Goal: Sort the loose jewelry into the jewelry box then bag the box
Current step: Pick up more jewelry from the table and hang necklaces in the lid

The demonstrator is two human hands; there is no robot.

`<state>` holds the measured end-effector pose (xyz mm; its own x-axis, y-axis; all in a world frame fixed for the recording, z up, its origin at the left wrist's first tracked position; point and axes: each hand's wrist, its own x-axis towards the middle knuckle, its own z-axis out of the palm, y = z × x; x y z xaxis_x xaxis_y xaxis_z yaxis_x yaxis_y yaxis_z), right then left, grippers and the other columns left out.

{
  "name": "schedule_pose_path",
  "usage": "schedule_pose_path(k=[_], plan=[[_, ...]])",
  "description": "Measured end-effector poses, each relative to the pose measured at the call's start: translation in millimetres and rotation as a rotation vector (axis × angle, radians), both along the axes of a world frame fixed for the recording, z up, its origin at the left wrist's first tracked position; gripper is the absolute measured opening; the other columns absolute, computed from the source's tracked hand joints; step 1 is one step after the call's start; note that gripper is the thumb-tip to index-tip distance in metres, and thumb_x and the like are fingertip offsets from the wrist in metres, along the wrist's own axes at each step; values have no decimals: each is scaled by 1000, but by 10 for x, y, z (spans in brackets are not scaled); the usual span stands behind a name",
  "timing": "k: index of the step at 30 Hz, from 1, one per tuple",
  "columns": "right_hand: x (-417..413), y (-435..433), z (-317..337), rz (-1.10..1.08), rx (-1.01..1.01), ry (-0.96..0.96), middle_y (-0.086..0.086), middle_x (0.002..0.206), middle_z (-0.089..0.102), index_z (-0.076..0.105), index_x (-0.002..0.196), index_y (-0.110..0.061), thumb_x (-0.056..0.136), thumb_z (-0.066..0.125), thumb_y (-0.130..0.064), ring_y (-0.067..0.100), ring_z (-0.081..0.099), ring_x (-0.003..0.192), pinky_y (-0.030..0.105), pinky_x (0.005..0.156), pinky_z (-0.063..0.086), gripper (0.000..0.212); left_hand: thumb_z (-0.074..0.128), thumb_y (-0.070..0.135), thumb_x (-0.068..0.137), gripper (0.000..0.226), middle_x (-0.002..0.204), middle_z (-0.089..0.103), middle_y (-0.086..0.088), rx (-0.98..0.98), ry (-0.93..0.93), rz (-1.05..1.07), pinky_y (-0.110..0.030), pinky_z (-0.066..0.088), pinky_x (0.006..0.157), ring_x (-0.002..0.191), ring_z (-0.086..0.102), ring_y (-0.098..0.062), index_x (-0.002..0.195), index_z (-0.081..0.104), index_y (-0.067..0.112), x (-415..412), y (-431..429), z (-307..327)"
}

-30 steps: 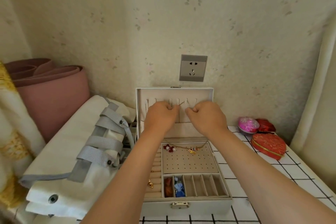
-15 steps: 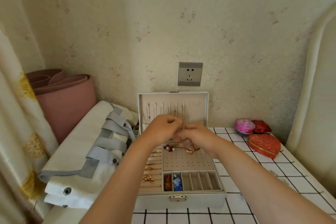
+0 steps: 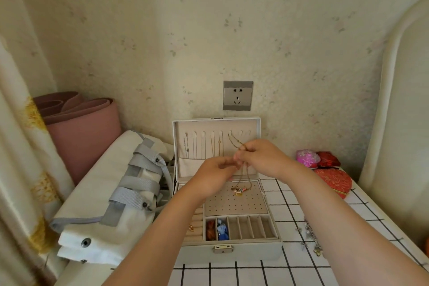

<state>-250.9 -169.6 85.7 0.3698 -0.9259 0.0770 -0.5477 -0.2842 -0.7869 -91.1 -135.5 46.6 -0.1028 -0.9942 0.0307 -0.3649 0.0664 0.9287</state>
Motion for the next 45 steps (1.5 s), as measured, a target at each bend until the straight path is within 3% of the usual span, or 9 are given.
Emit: schedule_pose_path(k=[3, 7, 15, 18, 22, 26, 29, 33, 45], plan=[[7, -7, 30, -26, -42, -2, 10, 91, 74, 75, 88, -8, 96, 61, -21, 10, 63, 77, 17, 69, 50, 22, 55, 17, 98, 23, 92, 70, 10, 65, 73, -25, -10, 40, 54, 58, 57, 5, 117, 67, 19, -84, 24, 11], [6, -31, -7, 23, 22, -25, 12, 76, 73, 72, 90, -2, 97, 60, -20, 17, 66, 69, 10, 53, 46, 23, 55, 17, 98, 19, 98, 75, 3, 74, 31, -50, -7, 39, 49, 61, 54, -5, 108, 71, 14, -131, 29, -13], [13, -46, -152, 184, 192, 408, -4, 73, 63, 65, 103, -28, 87, 66, -22, 14, 59, 67, 27, 61, 49, 18, 61, 24, 94, 17, 83, 71, -4, -43, -112, 47, -27, 52, 71, 75, 63, -11, 86, 75, 17, -57, -33, 5], [78, -19, -268, 224, 202, 303, -15, 61, 64, 66, 99, -27, 86, 74, -24, 13, 57, 59, 28, 62, 50, 16, 63, 24, 93, 17, 87, 73, 3, -91, -117, 37, -35, 54, 89, 89, 67, -14, 83, 76, 21, -49, -38, 22], [99, -81, -291, 196, 166, 252, -5, 68, 68, 66, 81, -28, 91, 70, -24, 14, 59, 61, 30, 66, 50, 11, 62, 29, 93, 17, 90, 71, 2, -122, -113, 57, -39, 57, 77, 88, 67, -21, 83, 74, 23, 8, -62, 26], [84, -135, -188, 130, 159, 254, -2, 72, 75, 74, 82, -14, 91, 71, -25, 7, 58, 52, 25, 62, 49, 15, 58, 26, 95, 15, 106, 63, 5, -241, -263, 95, -9, 47, 70, 97, 59, -10, 107, 67, 25, 113, -126, -38], [85, -177, -50, 78, 99, 192, -4, 71, 74, 74, 79, -14, 91, 70, -24, 5, 57, 49, 25, 58, 49, 16, 50, 28, 99, 30, 118, 56, 1, -343, -547, 92, -24, 39, 95, 115, 46, -16, 126, 62, 21, 196, -172, -151], [136, -218, 109, -3, -20, 103, -4, 69, 73, 74, 78, -17, 93, 67, -23, 6, 55, 48, 20, 46, 44, 17, 52, 23, 95, 40, 124, 52, -4, -447, -812, 100, -36, 40, 100, 118, 43, -25, 135, 56, 16, 179, -178, -255], [286, -400, 78, -179, -267, -106, 5, 78, 75, 76, 81, -18, 94, 66, -26, 11, 64, 49, 19, 45, 42, 18, 52, 25, 93, 37, 131, 44, -6, -488, -957, 155, -35, 34, 99, 122, 36, -24, 129, 53, 15, 131, -257, -257]])
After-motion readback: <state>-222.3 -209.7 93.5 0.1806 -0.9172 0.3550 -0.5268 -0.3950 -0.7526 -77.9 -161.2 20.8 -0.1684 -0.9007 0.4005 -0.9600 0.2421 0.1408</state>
